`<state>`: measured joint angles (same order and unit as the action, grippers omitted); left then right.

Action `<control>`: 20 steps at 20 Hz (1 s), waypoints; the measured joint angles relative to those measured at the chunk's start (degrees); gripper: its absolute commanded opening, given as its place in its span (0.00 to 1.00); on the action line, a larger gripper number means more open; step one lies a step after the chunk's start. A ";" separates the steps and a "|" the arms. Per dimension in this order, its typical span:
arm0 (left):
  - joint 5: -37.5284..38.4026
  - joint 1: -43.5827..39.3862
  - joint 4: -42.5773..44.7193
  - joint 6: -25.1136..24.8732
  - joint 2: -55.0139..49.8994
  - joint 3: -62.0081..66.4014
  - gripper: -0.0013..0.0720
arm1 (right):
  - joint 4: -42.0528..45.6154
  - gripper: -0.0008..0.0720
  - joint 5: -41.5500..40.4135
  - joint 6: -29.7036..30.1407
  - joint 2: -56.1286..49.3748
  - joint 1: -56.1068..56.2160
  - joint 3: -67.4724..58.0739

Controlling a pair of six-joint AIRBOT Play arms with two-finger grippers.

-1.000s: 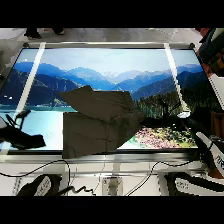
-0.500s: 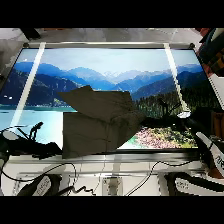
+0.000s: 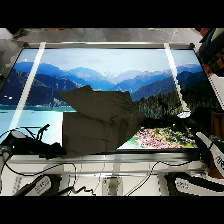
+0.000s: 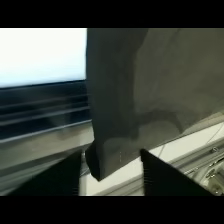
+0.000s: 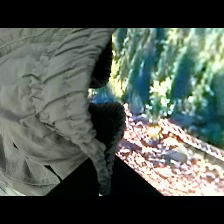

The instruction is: Fold the clothes and pants, and hang the long-sleeved shirts on hangers.

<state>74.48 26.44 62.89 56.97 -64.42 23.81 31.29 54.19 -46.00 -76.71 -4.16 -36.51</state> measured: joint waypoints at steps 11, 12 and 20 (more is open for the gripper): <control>5.25 -7.06 -13.57 -8.59 0.87 16.65 0.04 | 3.04 0.05 0.61 0.13 13.18 0.00 -5.57; 5.77 -6.97 -15.39 -8.94 1.92 20.92 0.04 | 3.85 0.05 0.81 0.07 15.45 0.00 -6.88; -0.66 -1.49 -36.24 -9.86 12.96 48.43 0.04 | 5.79 0.05 0.68 -7.76 32.79 0.00 -22.99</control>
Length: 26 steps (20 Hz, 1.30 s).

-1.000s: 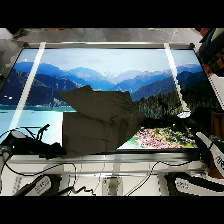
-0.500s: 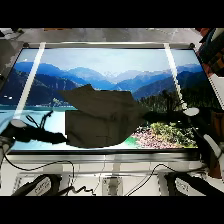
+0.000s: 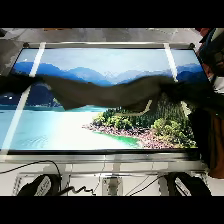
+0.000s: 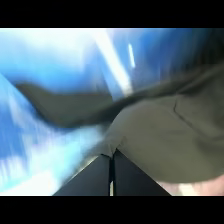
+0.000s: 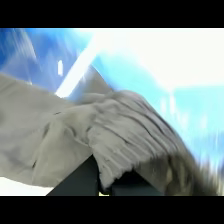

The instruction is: Fold the clothes and pants, and hang the long-sleeved shirts on hangers.

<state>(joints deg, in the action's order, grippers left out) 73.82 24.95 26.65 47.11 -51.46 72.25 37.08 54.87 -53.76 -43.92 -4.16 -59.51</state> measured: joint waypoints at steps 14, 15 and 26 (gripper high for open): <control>-35.26 7.23 -0.20 0.63 25.31 4.83 0.04 | -17.38 0.05 2.60 -16.70 13.77 0.02 -16.65; -33.92 7.28 0.87 1.29 24.41 4.83 0.04 | -17.33 0.05 2.80 -18.36 12.79 0.04 -16.26; -13.64 -11.65 14.97 5.92 -16.61 4.83 0.04 | -2.78 0.05 -4.24 -25.40 -22.27 7.30 -10.49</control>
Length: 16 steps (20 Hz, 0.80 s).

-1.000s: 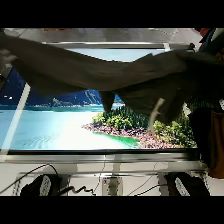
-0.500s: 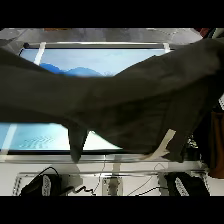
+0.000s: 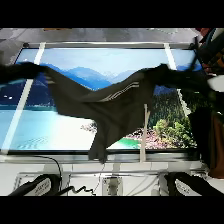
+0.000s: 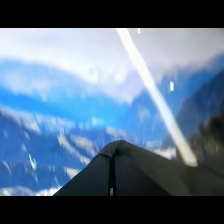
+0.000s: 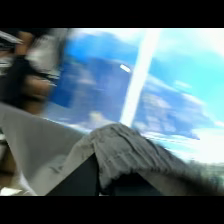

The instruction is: Fold the clothes and pants, and hang the long-sleeved shirts on hangers.

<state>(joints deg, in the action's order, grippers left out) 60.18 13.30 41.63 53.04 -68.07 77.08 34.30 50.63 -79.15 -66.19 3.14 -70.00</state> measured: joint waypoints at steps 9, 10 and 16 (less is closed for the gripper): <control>11.08 -9.79 12.72 13.33 -8.28 0.02 0.04 | 13.75 0.05 -3.87 -0.61 -13.75 -5.49 -0.02; 14.25 -11.06 12.68 14.69 -8.20 0.02 0.04 | 16.90 0.05 -2.23 -0.61 -13.99 -6.16 -0.07; 27.89 -23.56 12.76 20.98 -8.04 -2.69 0.04 | 37.81 0.05 10.64 -0.13 -14.56 -7.67 -0.17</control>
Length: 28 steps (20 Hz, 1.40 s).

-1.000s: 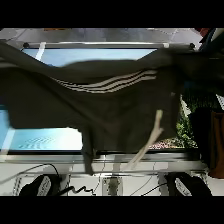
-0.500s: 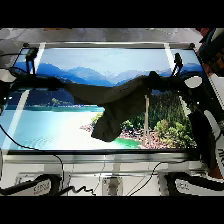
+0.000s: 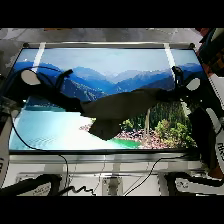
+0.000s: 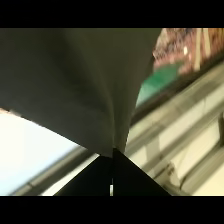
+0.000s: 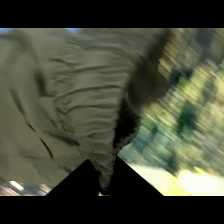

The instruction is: Fold the clothes and pants, and hang the long-sleeved shirts on hangers.

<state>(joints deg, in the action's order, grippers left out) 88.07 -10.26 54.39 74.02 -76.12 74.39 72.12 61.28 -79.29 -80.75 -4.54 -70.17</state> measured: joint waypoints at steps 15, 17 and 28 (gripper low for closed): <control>-16.13 -13.44 0.83 3.96 -5.92 -11.15 0.99 | 9.35 0.83 -4.42 0.59 -2.51 -0.22 -2.71; -19.63 -13.31 0.81 5.55 -8.37 -11.26 1.00 | 8.59 0.83 -5.09 0.55 -3.02 -0.22 -3.45; -33.57 -12.76 -13.99 7.02 -21.88 -8.96 0.04 | 7.30 0.78 -5.81 0.50 -3.54 -0.22 -4.22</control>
<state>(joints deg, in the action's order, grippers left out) 54.50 -23.03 40.40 81.03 -98.00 65.43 79.42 55.46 -78.78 -84.29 -4.75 -74.39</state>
